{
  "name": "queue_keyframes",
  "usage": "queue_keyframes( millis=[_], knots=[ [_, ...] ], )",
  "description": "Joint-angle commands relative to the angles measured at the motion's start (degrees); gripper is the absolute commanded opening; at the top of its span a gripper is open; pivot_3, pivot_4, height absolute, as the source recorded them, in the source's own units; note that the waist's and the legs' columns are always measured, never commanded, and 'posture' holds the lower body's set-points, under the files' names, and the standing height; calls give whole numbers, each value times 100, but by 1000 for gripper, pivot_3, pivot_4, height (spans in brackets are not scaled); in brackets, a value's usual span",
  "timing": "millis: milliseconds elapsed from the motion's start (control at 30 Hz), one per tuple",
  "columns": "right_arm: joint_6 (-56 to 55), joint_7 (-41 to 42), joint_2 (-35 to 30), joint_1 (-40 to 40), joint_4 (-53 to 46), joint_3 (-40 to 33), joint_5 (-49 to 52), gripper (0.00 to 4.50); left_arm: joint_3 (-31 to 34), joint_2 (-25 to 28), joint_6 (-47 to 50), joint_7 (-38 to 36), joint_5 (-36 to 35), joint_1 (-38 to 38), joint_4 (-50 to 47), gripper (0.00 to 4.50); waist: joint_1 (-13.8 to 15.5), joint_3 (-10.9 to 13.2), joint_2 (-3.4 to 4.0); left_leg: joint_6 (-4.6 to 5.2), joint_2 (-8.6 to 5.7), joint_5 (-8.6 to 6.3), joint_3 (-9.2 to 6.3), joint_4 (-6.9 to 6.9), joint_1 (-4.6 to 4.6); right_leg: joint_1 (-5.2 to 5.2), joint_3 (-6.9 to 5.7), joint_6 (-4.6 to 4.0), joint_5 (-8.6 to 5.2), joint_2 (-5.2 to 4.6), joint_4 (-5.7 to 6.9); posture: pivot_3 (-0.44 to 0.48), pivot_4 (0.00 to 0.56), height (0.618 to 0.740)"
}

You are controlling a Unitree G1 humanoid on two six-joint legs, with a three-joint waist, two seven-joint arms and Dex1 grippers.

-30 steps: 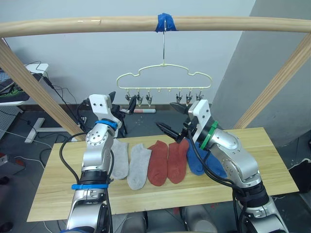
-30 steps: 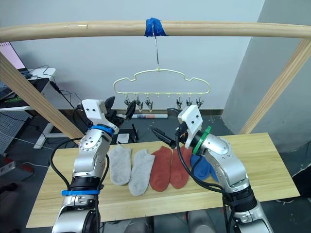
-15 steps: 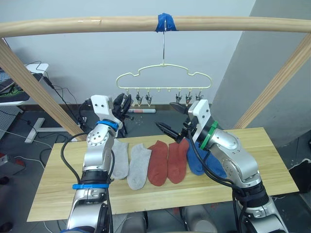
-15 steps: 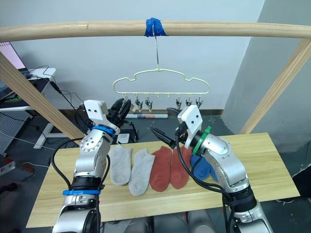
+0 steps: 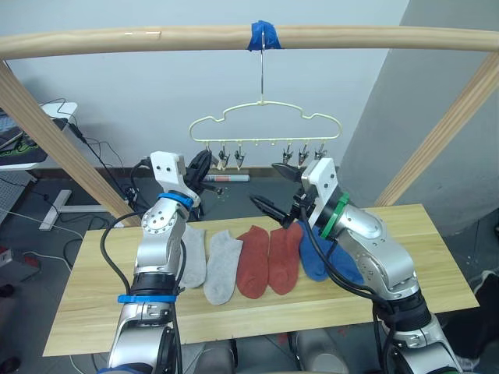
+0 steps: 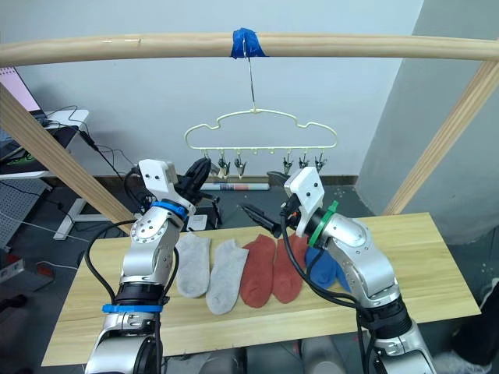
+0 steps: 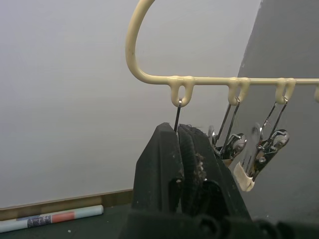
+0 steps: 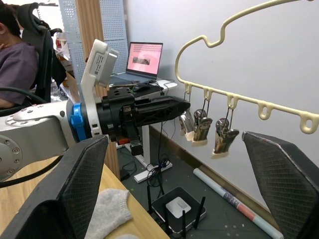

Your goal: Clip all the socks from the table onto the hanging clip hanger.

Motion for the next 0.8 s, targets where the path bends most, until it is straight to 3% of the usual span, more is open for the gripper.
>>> queue_keyframes(
  millis=[33, 200, 333, 533, 667, 800],
  knots=[
    [146, 12, -405, 170, -168, -45, -240, 4500, -33, 182, 493, -89, -101, 24, -519, 7, 3, 0, 0, 0, 0, 0, 1, 0, 0, 0, 1, 0, 0, 0, -1, -205, 178, 740],
    [531, 128, -1633, 925, 735, -766, -412, 4500, 76, 776, 2254, -727, -929, 88, -1215, 7, 39, 12, -5, 0, -1, -1, 1, -1, -3, 2, 1, 6, -5, 0, -5, -195, 201, 740],
    [-21, 345, -2353, 924, 2130, -701, -989, 4500, 102, 1214, 3663, -1080, -1645, 5, -1645, 7, 13, 102, 0, 3, 0, 1, 21, 1, 14, 5, 17, 18, -10, 0, 3, -175, 218, 740],
    [-219, 498, -2173, 226, 3318, -533, -1246, 4500, 323, 1536, 5089, -1379, -2610, -112, -1959, 7, -146, 214, -4, 7, 34, 3, 34, 0, 28, 4, 26, 8, 2, 34, 12, -160, 240, 740],
    [-377, 547, -2013, -23, 3718, -536, -1319, 4500, 438, 1556, 5435, -1280, -2868, -134, -2014, 7, -128, 266, -6, 7, 38, 3, 34, -1, 23, 3, 26, 7, 2, 38, 7, -147, 251, 740],
    [-965, 706, -1906, -469, 4763, -166, -1753, 4500, 405, 1722, 5536, -1383, -2876, 153, -2142, 7, -87, 297, -5, 5, 35, 2, 39, -1, 16, 1, 30, 7, 2, 34, -4, -134, 256, 740]
  ],
)
